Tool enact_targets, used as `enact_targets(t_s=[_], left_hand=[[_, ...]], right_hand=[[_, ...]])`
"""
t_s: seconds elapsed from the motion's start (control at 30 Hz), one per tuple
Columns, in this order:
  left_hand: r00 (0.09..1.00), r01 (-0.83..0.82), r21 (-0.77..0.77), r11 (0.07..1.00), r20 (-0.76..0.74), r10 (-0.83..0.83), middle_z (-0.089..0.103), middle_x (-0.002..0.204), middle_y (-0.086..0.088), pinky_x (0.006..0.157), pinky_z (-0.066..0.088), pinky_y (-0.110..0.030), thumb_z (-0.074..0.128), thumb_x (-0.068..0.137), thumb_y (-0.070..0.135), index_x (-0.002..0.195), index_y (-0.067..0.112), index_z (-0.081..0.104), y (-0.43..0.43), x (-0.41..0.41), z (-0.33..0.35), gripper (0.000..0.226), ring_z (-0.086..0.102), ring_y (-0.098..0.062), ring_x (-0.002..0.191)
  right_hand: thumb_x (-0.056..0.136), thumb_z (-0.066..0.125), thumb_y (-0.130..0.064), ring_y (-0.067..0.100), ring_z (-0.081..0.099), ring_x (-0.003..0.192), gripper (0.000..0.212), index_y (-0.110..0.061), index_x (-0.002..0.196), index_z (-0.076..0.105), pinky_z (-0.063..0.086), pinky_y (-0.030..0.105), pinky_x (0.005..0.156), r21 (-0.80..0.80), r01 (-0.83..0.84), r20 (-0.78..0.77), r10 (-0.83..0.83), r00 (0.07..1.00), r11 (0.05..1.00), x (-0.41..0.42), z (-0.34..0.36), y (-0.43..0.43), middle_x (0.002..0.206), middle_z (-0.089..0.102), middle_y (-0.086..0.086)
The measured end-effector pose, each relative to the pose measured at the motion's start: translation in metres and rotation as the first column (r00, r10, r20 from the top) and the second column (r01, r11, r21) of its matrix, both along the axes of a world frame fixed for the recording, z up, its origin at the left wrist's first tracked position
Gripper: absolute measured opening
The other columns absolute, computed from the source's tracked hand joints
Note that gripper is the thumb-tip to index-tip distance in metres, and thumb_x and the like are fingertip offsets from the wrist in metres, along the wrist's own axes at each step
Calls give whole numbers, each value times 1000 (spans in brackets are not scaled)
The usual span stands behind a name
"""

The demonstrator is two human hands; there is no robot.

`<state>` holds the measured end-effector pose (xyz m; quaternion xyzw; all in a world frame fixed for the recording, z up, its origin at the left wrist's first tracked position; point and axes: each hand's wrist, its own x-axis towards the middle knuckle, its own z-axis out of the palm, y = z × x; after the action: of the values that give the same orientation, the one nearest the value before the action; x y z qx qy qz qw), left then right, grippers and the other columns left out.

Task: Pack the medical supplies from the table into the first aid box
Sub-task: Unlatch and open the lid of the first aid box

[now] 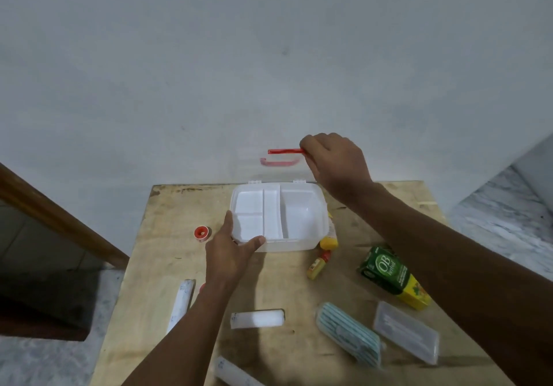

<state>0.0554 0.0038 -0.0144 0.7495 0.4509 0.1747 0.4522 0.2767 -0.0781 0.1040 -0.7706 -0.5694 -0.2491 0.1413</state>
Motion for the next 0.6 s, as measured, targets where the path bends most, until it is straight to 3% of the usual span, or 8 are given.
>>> enact_targets(t_s=[0.1, 0.17, 0.23, 0.37, 0.5, 0.6], left_hand=[[1000, -5, 3, 1000, 2, 5, 67, 124, -1, 84, 60, -38, 82, 76, 38, 148, 17, 41, -1, 0, 0, 85, 65, -23, 106], [1000, -5, -3, 1000, -5, 5, 67, 126, -2, 86, 59, -38, 82, 76, 38, 149, 17, 40, -1, 0, 0, 86, 65, -22, 107], [1000, -11, -17, 1000, -3, 11, 67, 125, -2, 86, 59, -34, 82, 76, 37, 150, 15, 39, 0, 0, -1, 88, 64, -21, 108], [999, -32, -30, 999, -8, 32, 68, 124, -3, 84, 55, -29, 83, 75, 37, 152, 16, 36, -1, 0, -1, 93, 64, -21, 106], [999, -40, -29, 999, -5, 40, 68, 123, -1, 86, 57, -33, 83, 75, 39, 152, 17, 36, 0, -1, -5, 93, 65, -19, 106], [999, -33, -17, 999, -6, 33, 69, 123, -2, 84, 56, -28, 82, 76, 39, 153, 17, 36, 0, -1, -6, 93, 65, -19, 106]], right_hand=[[70, 64, 10, 31, 55, 62, 29, -8, 93, 63, 38, 27, 46, -73, -10, -6, 10, 1000, 997, 9, 2, 13, 77, 65, 8], [65, 65, 12, 37, 64, 76, 35, -2, 98, 67, 51, 33, 50, -108, -37, 3, 38, 999, 993, 15, 1, 19, 93, 70, 14], [66, 70, 10, 40, 68, 88, 37, 2, 102, 68, 58, 41, 57, -140, -38, 5, 39, 999, 989, 21, 0, 23, 104, 70, 20], [66, 77, 9, 38, 69, 94, 43, 6, 108, 68, 59, 42, 54, -184, -37, 0, 37, 999, 982, 29, -7, 29, 110, 69, 22], [77, 66, 9, 42, 63, 102, 40, 5, 117, 64, 60, 49, 59, -165, -61, -81, 48, 996, 984, 35, -16, 31, 118, 65, 23], [81, 62, 6, 43, 60, 106, 41, 2, 122, 62, 59, 49, 64, -163, -58, -117, 40, 992, 985, 36, -17, 29, 120, 61, 24]])
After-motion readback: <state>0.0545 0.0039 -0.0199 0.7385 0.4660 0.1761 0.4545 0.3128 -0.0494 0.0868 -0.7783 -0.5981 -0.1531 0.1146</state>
